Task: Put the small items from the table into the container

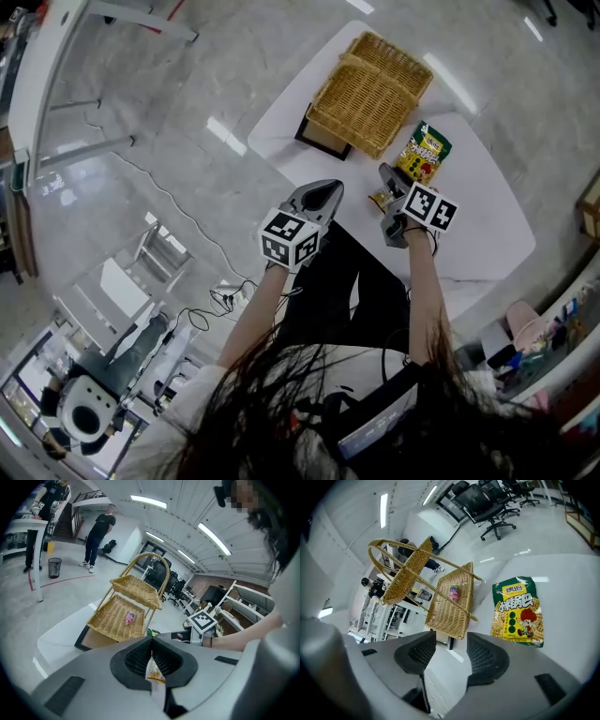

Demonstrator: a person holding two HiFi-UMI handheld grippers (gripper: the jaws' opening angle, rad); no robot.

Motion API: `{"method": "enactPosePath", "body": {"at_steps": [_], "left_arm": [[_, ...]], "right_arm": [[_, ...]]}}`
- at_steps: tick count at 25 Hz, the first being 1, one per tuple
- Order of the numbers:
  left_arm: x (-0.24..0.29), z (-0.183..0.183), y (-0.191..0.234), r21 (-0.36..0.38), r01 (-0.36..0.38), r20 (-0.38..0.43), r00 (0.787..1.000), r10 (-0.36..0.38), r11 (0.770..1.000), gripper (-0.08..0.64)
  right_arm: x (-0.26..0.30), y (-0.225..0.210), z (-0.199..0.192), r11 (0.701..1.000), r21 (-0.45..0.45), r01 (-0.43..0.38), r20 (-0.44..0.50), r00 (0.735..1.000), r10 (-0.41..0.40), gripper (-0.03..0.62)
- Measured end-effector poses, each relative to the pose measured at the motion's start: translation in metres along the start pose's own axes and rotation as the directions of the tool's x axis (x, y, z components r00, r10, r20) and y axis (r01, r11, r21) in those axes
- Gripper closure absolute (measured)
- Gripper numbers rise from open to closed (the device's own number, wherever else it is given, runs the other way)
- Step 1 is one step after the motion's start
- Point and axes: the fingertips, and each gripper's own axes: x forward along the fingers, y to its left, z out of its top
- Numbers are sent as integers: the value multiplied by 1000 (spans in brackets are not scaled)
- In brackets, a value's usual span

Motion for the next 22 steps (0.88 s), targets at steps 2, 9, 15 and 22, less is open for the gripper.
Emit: {"method": "enactPosePath", "body": {"at_steps": [2,9,15,22], "left_arm": [[4,1,-4,17,5,-6,1000,-5,1000,555],[14,12,-11,-23,21,37,999,-20,1000,554],[18,12,-13,-52,24,35,999,-22,998,554],[29,3,-20,-53,52,9,999,-52,997,554]], "right_arm": [[-10,-3,0,1000,-17,8,11,1000,-8,385],[-34,-22,-14,997,-75,29,-1,1000,-29,385],[-43,-36,-22,992,-98,85,-23,996,-87,385],[-38,-84,-67,975,29,219,-185,960,-210,370]]}}
